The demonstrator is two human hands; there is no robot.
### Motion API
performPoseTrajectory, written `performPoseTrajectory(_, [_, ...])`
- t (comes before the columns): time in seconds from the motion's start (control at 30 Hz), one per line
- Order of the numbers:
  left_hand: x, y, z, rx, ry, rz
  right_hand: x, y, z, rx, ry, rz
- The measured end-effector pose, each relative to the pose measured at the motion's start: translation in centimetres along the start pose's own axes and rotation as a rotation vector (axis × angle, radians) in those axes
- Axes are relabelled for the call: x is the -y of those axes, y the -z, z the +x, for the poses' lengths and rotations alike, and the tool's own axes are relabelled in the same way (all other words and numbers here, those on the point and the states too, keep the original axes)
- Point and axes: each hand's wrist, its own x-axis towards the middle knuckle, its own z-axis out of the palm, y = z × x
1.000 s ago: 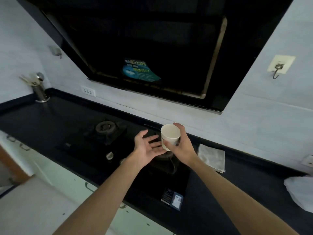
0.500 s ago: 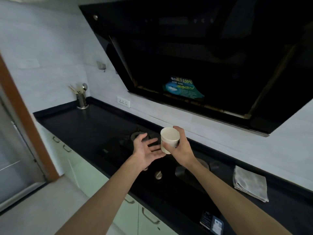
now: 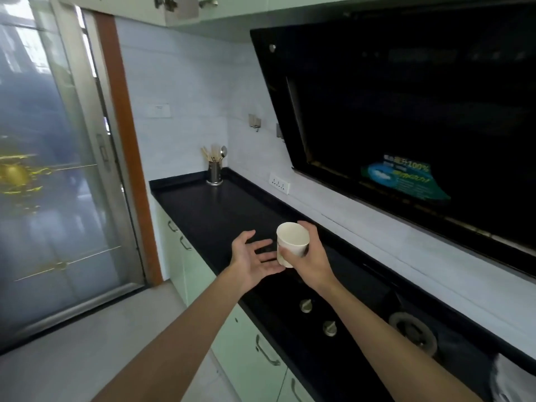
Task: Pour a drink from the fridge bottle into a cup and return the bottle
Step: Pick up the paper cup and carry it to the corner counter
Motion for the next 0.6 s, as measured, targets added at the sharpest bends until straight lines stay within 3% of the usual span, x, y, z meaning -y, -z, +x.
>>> performPoseTrajectory(0.6, [-12.4, 8.4, 7.9, -0.262, -0.205, -0.091, -2.2, -14.2, 15.6, 0.32, 0.024, 0.114])
